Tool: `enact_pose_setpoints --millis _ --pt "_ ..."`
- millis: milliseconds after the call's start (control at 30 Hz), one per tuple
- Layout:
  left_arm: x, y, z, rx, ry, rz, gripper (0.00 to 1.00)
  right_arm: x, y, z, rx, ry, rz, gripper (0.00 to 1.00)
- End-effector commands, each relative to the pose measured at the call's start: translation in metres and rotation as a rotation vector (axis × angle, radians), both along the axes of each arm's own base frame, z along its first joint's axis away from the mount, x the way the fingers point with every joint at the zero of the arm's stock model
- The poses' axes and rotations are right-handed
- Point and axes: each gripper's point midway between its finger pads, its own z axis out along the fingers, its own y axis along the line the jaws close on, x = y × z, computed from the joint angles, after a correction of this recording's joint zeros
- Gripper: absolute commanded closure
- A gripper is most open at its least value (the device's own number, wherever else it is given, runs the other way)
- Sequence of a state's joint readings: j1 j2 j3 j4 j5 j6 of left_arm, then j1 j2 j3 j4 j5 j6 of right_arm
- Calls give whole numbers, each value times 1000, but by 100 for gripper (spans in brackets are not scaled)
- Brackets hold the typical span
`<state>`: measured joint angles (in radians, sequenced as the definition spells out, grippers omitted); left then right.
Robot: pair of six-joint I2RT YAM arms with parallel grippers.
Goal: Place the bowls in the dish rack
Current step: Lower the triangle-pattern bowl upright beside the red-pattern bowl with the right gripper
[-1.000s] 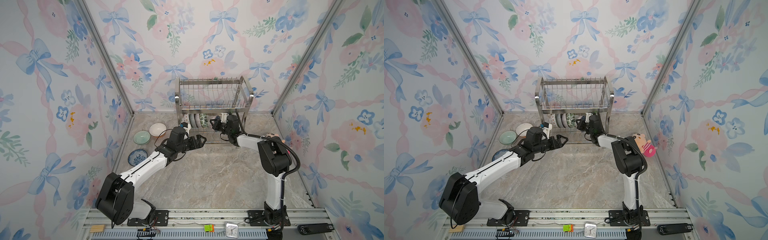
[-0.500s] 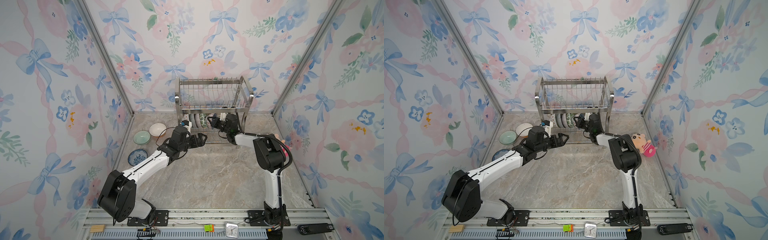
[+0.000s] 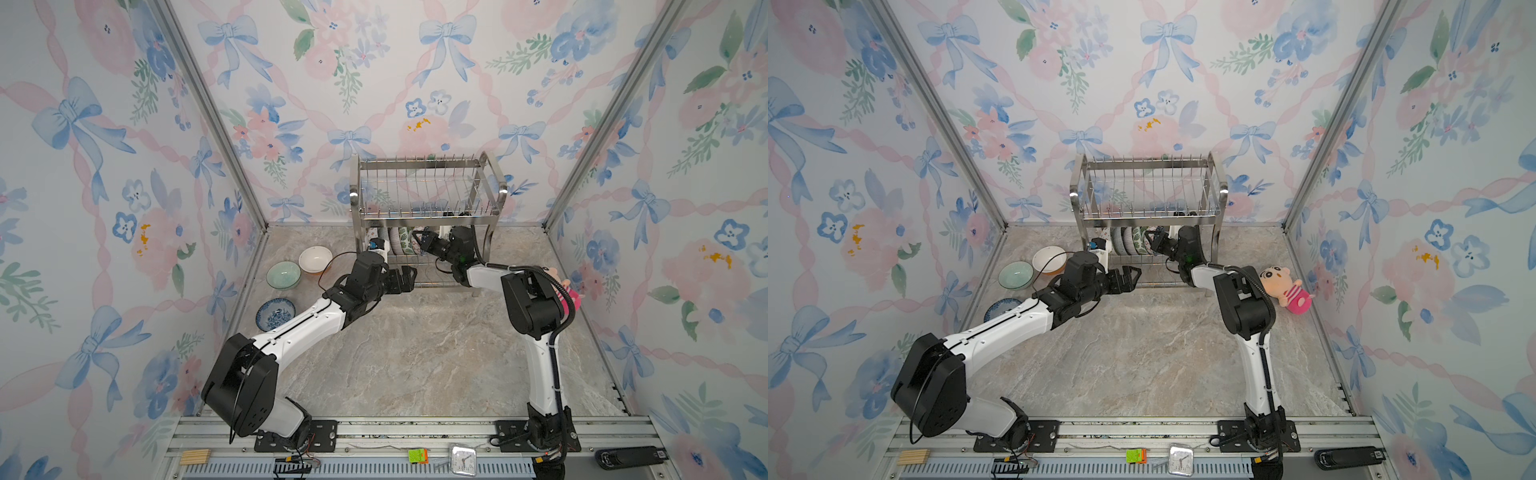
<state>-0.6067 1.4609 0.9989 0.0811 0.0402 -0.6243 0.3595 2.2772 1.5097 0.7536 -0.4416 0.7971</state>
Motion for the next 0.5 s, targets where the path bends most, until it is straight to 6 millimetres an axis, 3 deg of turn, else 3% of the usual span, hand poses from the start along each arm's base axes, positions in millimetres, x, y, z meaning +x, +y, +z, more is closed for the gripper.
enact_pose_setpoints --millis 0,467 --pt "7 -1 10 41 -64 10 2 9 -1 37 58 -121 23 100" --pt "11 -4 8 104 -83 4 2 20 3 24 93 -99 47 99"
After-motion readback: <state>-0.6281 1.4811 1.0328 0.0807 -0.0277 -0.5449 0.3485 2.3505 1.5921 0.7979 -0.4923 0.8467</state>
